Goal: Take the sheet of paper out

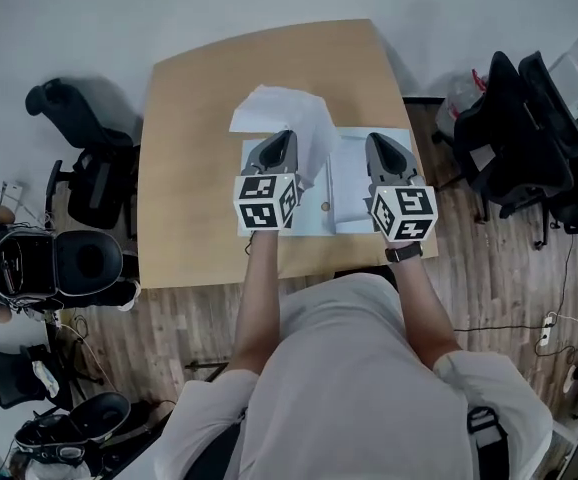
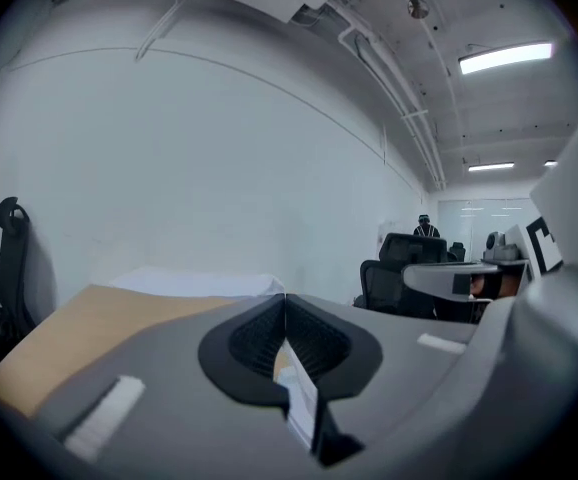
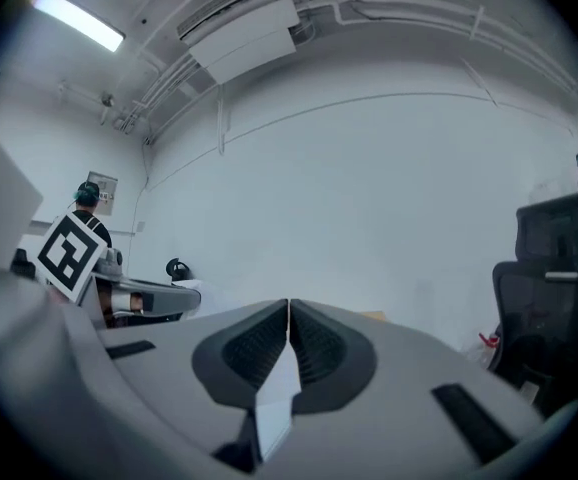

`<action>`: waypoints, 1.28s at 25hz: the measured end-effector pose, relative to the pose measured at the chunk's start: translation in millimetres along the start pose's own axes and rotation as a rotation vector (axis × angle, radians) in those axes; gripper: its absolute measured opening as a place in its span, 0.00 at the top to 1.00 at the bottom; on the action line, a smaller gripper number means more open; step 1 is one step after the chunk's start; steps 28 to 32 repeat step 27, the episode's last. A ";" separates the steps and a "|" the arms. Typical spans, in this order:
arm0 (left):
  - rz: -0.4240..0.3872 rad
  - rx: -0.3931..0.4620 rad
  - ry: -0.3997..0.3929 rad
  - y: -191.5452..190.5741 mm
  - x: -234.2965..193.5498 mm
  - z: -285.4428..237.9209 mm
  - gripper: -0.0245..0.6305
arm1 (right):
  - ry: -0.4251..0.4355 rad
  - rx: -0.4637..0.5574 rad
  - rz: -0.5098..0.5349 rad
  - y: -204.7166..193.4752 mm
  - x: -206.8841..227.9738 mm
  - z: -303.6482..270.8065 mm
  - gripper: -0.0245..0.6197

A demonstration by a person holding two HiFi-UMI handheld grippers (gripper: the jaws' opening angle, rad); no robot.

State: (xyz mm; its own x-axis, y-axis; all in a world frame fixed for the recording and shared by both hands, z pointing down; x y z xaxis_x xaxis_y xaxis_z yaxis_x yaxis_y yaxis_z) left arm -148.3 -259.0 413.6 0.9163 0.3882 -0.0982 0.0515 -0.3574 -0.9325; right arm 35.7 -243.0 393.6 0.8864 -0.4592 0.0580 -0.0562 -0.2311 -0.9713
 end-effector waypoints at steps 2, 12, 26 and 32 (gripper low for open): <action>-0.021 0.057 0.001 19.4 9.4 6.0 0.95 | -0.017 0.022 0.033 12.3 1.8 8.2 0.94; -0.178 0.155 0.034 55.8 46.1 14.9 0.95 | -0.089 0.108 0.082 49.3 10.0 34.9 0.94; -0.136 0.057 -0.154 50.2 65.0 -33.6 0.95 | -0.150 0.076 0.102 40.1 39.3 40.4 0.94; -0.127 0.055 -0.168 50.3 67.3 -38.6 0.95 | -0.156 0.072 0.104 39.1 44.7 39.7 0.94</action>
Point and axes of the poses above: the fingertips, and each gripper's own axes: z backward along the fingers, x to its right, y out of its top, the point moved 4 cm from there along z, backward along the fingers, and after that the axes turned 8 degrees about -x, right-handed, at the moved point
